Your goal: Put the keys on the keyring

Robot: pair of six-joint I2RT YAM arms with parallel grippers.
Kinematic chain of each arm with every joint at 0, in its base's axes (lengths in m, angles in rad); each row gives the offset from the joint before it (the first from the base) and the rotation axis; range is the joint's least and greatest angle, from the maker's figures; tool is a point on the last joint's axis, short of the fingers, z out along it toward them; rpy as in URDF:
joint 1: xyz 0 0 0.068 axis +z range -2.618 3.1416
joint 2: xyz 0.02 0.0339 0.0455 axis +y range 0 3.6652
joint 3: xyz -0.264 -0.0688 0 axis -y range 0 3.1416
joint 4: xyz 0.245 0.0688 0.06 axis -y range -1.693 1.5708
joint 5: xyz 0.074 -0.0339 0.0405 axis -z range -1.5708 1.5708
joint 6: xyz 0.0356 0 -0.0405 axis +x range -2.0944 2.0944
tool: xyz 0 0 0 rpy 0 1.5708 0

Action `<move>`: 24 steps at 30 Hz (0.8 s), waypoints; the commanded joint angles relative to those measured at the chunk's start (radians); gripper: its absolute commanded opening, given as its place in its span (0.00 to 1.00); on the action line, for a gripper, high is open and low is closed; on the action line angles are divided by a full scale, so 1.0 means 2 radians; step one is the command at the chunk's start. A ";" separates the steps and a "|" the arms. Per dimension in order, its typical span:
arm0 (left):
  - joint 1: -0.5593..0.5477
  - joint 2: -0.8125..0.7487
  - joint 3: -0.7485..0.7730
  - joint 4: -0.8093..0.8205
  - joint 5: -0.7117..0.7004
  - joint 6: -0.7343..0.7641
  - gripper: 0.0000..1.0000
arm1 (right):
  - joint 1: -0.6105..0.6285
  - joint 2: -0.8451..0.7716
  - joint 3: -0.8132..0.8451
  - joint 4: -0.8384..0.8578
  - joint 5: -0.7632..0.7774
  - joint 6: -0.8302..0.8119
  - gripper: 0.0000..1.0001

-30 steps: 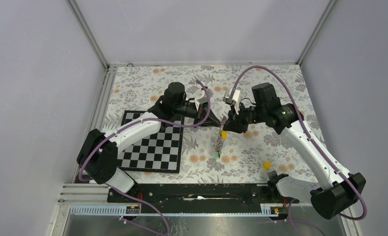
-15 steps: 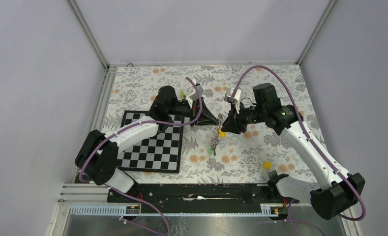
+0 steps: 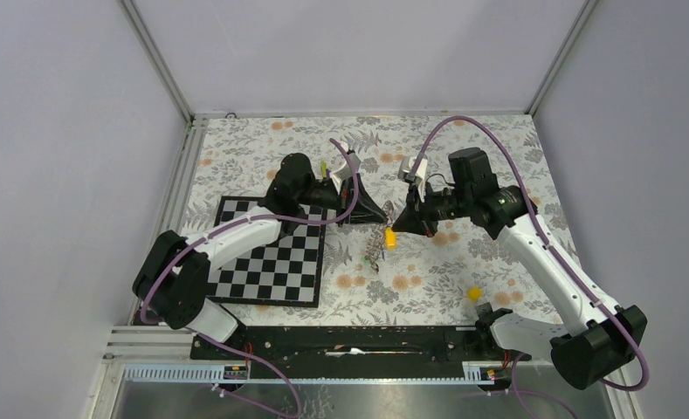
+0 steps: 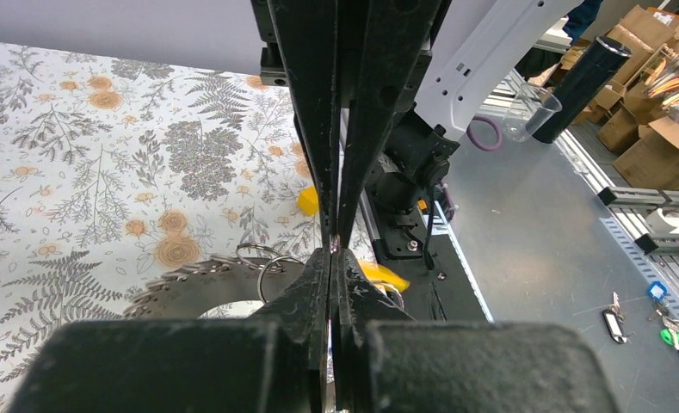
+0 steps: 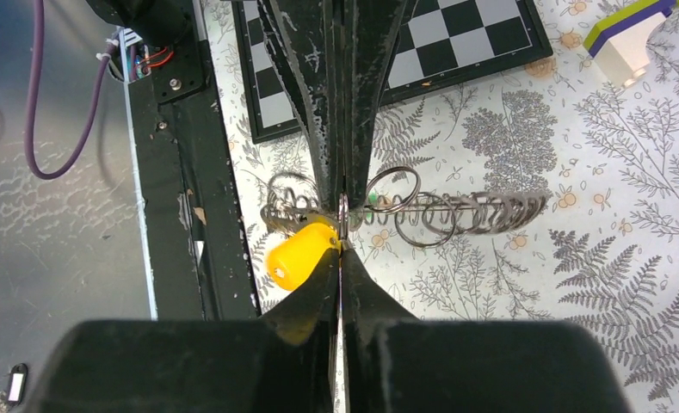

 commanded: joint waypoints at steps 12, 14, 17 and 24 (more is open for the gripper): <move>-0.001 -0.017 -0.014 0.141 0.024 -0.070 0.00 | -0.004 0.010 -0.028 0.047 -0.049 0.001 0.00; -0.001 -0.015 -0.016 0.151 0.024 -0.078 0.00 | -0.003 0.012 -0.028 0.052 -0.056 0.006 0.00; -0.001 -0.013 -0.020 0.154 0.023 -0.077 0.00 | -0.004 0.011 -0.024 0.054 -0.060 0.011 0.07; -0.001 -0.012 -0.031 0.155 0.022 -0.075 0.00 | -0.004 -0.024 -0.010 0.045 -0.030 -0.003 0.34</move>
